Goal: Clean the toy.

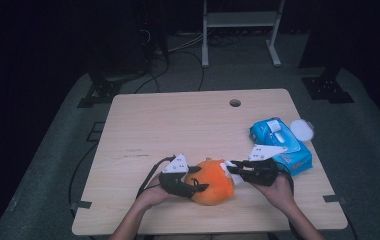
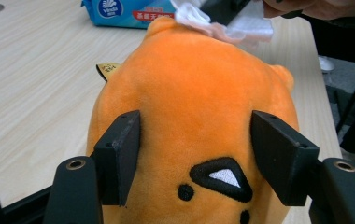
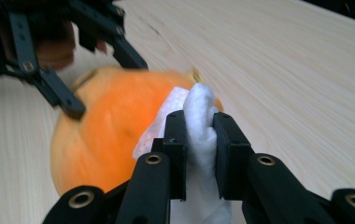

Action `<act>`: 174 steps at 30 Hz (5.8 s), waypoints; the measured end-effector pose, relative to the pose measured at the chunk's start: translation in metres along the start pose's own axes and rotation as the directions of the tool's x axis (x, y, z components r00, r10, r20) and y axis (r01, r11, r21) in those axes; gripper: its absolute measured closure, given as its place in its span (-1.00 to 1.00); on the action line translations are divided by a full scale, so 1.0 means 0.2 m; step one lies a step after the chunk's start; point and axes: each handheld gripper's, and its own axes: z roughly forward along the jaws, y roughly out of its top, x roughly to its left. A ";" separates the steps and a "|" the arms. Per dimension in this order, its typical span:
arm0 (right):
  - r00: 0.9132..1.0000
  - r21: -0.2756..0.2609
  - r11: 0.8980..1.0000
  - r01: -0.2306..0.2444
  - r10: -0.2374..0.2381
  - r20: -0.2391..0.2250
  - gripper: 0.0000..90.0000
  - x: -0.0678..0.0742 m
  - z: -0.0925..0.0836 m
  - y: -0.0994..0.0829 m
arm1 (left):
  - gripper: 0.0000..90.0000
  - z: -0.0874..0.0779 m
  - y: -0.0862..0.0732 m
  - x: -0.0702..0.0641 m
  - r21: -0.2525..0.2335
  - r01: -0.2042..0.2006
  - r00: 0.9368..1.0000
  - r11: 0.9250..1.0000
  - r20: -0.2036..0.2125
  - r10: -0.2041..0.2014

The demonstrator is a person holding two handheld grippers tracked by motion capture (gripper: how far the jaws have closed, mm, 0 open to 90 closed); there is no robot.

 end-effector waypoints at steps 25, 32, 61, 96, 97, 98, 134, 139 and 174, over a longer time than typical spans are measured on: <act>0.982 0.060 0.998 0.000 0.011 -0.188 0.68 0.06 -0.05 0.01 | -0.23 -0.01 -0.01 0.02 -0.009 0.039 0.999 0.999 -0.037 -0.039; 0.991 0.049 0.999 -0.003 0.009 -0.134 0.68 0.00 -0.01 0.03 | -0.23 -0.01 0.00 0.01 -0.003 0.027 0.999 1.000 -0.043 -0.027; 0.994 0.024 0.998 0.062 -0.060 -0.086 0.68 0.07 -0.04 0.04 | -0.34 0.03 0.04 -0.04 -0.003 0.028 0.999 1.000 -0.025 -0.028; 0.997 0.024 0.999 0.028 -0.026 -0.077 0.69 0.02 -0.09 -0.01 | -0.34 -0.01 0.05 -0.08 0.013 -0.099 0.995 0.995 0.017 0.099; 0.997 0.025 0.999 0.027 -0.025 -0.076 0.69 0.02 -0.10 -0.01 | -0.37 -0.02 0.05 -0.08 0.009 -0.095 0.995 0.995 0.021 0.094; 0.996 0.028 0.999 0.030 -0.028 -0.080 0.69 0.03 -0.10 0.00 | -0.44 -0.02 0.05 -0.07 0.000 -0.084 0.996 0.996 0.025 0.084; 0.996 -0.005 0.998 -0.060 0.060 -0.061 0.70 -0.07 -0.06 -0.04 | -0.42 0.04 0.03 -0.08 -0.026 -0.142 0.984 0.990 -0.117 0.138; 0.992 -0.073 0.996 -0.045 0.035 -0.123 0.70 0.00 -0.10 0.03 | -0.44 0.05 0.03 -0.11 -0.029 -0.169 0.980 0.985 -0.115 0.165; 0.997 0.043 0.997 0.064 -0.062 -0.037 0.70 0.02 -0.07 0.03 | -0.66 0.06 0.07 -0.09 -0.010 -0.089 0.989 0.996 -0.120 0.087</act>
